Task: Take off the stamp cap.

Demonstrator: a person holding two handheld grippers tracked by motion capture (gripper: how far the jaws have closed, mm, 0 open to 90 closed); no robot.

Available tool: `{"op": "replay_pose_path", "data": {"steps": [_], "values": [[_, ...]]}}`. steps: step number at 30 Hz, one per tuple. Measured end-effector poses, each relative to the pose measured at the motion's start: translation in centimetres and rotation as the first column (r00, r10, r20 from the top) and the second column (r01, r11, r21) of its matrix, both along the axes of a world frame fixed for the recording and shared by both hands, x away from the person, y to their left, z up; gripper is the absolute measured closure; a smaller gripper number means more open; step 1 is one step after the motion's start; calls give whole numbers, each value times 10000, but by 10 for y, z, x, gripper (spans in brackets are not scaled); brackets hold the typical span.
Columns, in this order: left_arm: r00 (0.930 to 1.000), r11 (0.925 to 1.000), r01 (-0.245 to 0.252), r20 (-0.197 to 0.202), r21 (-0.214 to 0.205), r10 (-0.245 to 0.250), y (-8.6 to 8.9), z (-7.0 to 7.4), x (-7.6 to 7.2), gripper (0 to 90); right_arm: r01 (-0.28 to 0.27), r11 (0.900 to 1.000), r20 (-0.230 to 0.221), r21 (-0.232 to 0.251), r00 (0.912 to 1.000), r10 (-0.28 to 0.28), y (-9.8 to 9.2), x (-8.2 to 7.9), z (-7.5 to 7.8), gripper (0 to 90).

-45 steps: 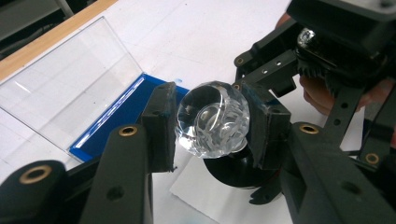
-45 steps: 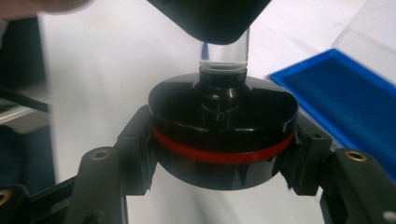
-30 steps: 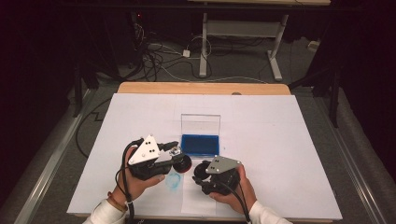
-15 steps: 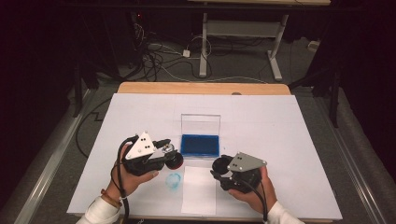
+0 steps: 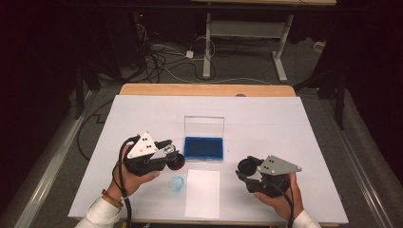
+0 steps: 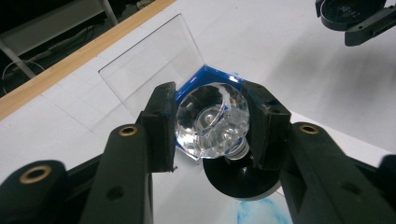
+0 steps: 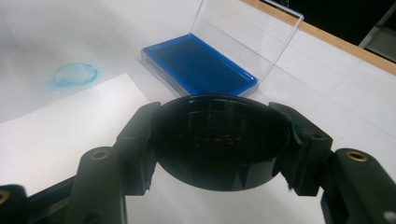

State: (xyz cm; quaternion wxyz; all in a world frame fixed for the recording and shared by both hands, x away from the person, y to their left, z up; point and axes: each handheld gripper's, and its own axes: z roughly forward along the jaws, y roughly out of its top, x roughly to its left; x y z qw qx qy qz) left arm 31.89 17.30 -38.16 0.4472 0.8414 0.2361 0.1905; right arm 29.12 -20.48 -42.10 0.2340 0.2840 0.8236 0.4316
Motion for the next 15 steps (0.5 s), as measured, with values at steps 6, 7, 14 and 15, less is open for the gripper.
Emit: {"op": "replay_pose_path", "data": {"steps": [6,7,14,15], "values": [[10000,9999,-46,-9,-110,46,5,0,2,564,67,9998,138,179,9999,-69,-3,0,3,386],[10000,9999,-69,12,-123,69,5,1,3,564,75,9998,221,198,9997,-79,-4,-1,4,386],[9999,9999,-162,22,-32,162,8,2,4,564,70,9997,236,248,9997,-75,-8,-4,5,386],[9999,9999,-156,11,-1,156,8,1,5,564,105,9997,211,200,9997,-110,-10,-5,4,386]]}}
